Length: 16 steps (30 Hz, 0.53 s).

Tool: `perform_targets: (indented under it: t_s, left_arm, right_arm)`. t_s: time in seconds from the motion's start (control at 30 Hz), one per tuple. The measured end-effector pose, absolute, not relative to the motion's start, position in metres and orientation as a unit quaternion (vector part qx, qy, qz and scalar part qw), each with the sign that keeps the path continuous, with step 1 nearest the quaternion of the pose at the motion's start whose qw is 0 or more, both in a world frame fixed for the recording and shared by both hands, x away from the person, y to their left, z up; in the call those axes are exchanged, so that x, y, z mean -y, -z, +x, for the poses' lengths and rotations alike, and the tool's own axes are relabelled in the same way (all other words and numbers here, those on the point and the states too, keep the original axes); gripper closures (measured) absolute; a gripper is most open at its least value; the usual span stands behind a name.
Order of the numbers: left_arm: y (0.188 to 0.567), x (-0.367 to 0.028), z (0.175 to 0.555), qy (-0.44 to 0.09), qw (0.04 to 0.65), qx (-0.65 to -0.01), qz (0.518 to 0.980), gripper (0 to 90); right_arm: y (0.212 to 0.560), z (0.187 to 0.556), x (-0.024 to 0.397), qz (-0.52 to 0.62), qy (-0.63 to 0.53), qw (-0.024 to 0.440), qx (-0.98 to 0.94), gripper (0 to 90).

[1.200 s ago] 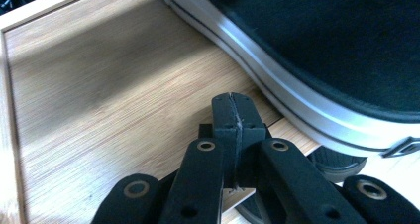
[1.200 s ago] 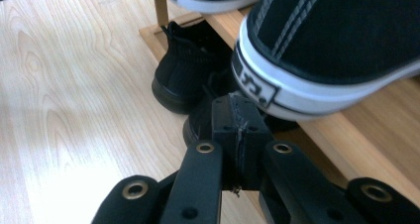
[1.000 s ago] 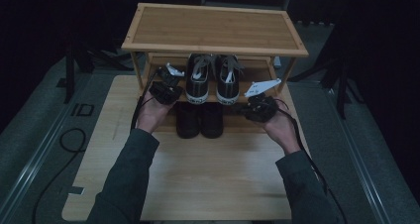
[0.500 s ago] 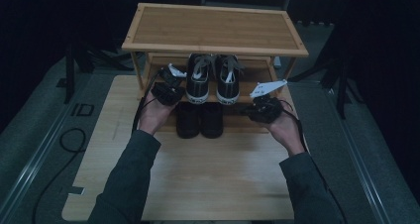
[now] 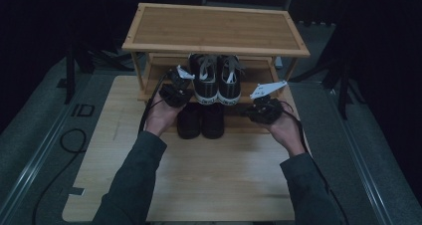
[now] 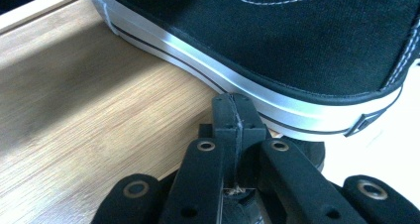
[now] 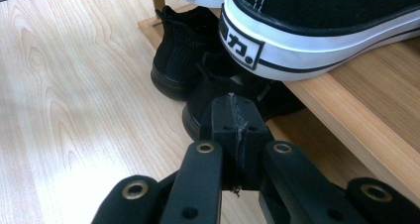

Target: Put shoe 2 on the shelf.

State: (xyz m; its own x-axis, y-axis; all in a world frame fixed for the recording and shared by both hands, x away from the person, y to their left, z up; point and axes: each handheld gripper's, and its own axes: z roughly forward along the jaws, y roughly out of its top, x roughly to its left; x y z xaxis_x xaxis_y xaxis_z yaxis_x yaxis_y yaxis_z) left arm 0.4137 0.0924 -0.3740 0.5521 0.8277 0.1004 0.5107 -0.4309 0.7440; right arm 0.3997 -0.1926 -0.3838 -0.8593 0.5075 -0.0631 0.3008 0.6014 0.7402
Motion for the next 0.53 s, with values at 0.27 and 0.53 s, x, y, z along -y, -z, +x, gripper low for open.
perform_targets:
  t_s: [0.27,0.53]
  left_arm:
    - [0.372,-0.097,0.414,-0.24,0.333,-0.414,0.812,90.0]
    - [0.368,-0.108,0.411,-0.25,0.337,-0.422,0.803,90.0]
  right_arm:
    - [0.387,0.4,0.201,0.239,-0.383,0.132,-0.882,89.1]
    - [0.391,0.402,0.211,0.249,-0.38,0.132,-0.881,89.2]
